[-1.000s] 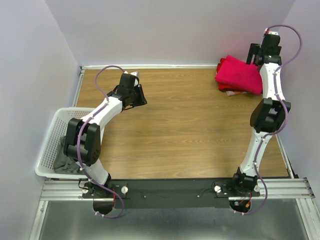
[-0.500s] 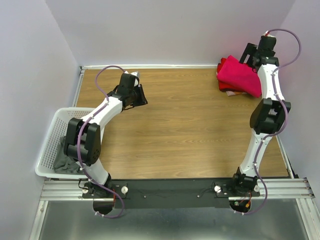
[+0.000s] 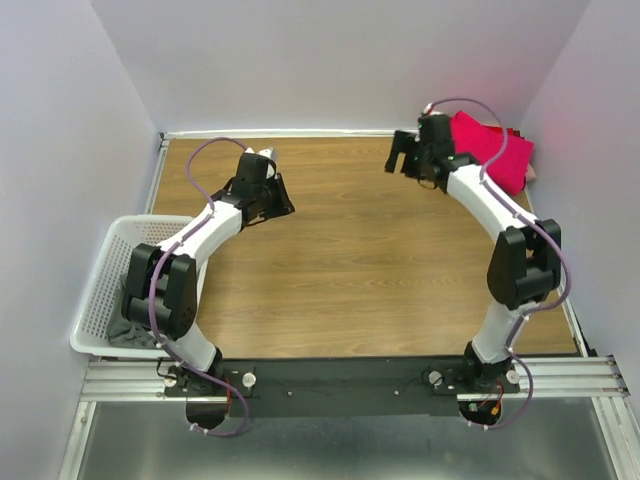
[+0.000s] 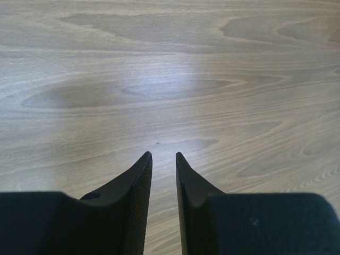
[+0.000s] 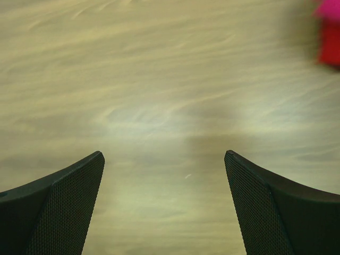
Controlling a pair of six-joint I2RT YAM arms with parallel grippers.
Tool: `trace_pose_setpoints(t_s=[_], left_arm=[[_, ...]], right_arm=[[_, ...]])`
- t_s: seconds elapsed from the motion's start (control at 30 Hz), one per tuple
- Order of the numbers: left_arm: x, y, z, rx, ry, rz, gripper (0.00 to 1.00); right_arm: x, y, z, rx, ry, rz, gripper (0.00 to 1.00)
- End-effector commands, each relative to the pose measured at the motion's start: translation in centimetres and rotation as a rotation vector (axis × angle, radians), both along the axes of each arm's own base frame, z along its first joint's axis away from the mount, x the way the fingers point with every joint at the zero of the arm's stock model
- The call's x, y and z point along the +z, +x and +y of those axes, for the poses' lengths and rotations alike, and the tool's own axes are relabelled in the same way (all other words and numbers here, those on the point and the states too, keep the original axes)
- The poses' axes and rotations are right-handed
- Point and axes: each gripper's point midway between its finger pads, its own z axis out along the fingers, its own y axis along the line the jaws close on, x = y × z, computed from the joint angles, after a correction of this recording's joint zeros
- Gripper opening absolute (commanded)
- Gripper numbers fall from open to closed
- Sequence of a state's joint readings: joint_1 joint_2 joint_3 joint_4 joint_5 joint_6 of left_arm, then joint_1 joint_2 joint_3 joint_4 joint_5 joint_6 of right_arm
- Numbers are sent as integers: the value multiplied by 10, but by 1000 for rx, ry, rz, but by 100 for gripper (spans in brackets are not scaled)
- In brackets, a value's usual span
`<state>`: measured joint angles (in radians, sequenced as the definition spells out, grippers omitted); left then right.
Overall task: Fold and stack the t-shirts
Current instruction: Neatly place the folded tshirt to the corner
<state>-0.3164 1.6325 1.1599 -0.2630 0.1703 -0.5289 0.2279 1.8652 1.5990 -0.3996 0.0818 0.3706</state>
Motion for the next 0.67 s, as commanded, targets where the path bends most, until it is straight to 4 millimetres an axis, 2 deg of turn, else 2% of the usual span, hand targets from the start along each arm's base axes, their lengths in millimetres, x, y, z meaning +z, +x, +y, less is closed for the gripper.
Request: trace_pose_setpoints(t_s=[0.0,0.03,0.07,0.1,0.13,0.17,0.23,0.27,0.37,0.43,0.63], left_arm=[[16,-7,-11,-14,-33,-49,32],[19,-8,-13,-13,-38,-58,32],[16,-12,-16,-17,-37,-53,32],[16,-14,-17,-20,-39,-54,32],[19,-15,-19,-19,-47,-61,32],[17,-19,-23,-25,-50,-60,32],[17,-21,-26,-28,-49,-64,32],[17,-23,-28,-28,-51,-64,32],[17,-24,-30,-29,-57,-65,32],[17,-23,-31,-27,-57,-67,32],[22,-21,-32,-30,-58,-77,32]], right_arm=[[15,-38,41,23,66,-74,100],[11,-48,46,24,60,-71,100],[29,-60,61,62,90,-118,100],[8,-77,62,63,96,-72,100],[7,-87,67,81,121,-67,100],[16,-96,71,102,154,-92,100],[11,-111,72,121,177,-80,100],[4,-122,66,114,167,-73,100],[-4,-132,51,81,126,-75,100],[-1,-135,44,61,114,-92,100],[-2,-134,42,43,111,-93,100]])
